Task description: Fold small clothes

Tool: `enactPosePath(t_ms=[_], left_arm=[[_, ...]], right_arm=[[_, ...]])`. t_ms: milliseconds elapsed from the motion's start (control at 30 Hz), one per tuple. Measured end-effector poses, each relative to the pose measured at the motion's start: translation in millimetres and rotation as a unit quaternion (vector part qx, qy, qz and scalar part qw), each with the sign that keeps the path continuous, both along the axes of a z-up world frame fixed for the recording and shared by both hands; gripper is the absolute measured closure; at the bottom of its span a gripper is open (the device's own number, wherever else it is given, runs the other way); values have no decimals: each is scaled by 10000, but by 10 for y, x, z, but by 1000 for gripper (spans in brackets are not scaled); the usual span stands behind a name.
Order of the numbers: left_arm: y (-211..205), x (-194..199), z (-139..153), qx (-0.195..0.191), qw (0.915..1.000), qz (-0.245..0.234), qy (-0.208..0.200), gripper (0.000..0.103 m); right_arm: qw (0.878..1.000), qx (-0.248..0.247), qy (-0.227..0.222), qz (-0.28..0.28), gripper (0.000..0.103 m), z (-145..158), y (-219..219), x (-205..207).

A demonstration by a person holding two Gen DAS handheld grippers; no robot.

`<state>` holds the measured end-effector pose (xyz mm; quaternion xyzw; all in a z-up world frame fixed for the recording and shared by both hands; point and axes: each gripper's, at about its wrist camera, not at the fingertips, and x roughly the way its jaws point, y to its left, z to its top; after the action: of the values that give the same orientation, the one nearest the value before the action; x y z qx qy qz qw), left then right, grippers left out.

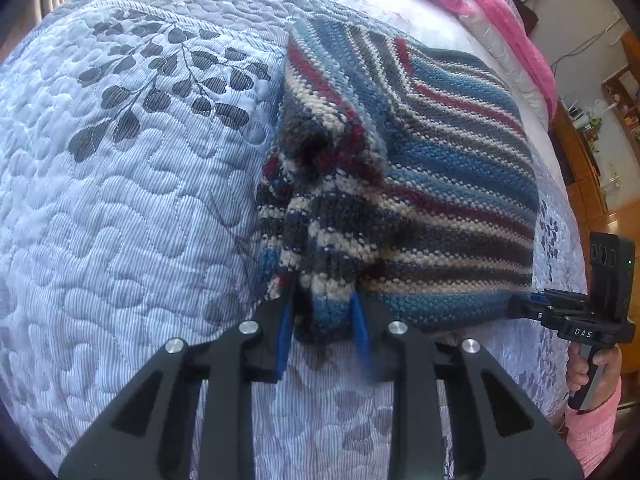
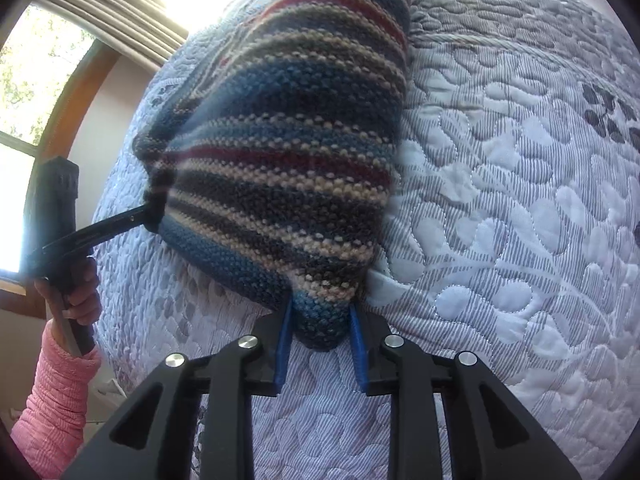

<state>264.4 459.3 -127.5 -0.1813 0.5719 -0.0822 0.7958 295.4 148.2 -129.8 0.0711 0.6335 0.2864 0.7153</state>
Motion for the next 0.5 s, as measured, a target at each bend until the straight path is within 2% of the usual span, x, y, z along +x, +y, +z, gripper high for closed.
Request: enactPosePath(t_ms=[67, 100, 133, 200, 267, 400, 467, 500], left_arm=[[3, -38, 161, -5, 9999, -69, -157, 64], [26, -33, 248, -14, 9995, -94, -286, 54], [62, -22, 342, -14, 9991, -69, -422, 41], [147, 67, 491, 34, 9978, 50, -665, 37], [223, 292, 542, 62, 9977, 182, -645, 37], [254, 823, 377, 85, 9990, 385, -209, 39], [234, 1020, 245, 12, 9992, 395, 16, 50], [229, 1088, 193, -125, 9992, 364, 92, 70]], right_arm=[[9998, 174, 26, 44, 60, 106, -37, 42], [9997, 255, -35, 19, 54, 185, -63, 57], [9994, 311, -132, -23, 53, 261, -95, 99], [9989, 307, -304, -159, 46, 395, -144, 227], [9983, 311, -362, -323, 45, 464, -155, 381], [9979, 314, -333, -466, 45, 459, -49, 593], [9980, 260, -353, -457, 45, 415, 3, 619], [9980, 236, -344, -466, 45, 382, 24, 624]])
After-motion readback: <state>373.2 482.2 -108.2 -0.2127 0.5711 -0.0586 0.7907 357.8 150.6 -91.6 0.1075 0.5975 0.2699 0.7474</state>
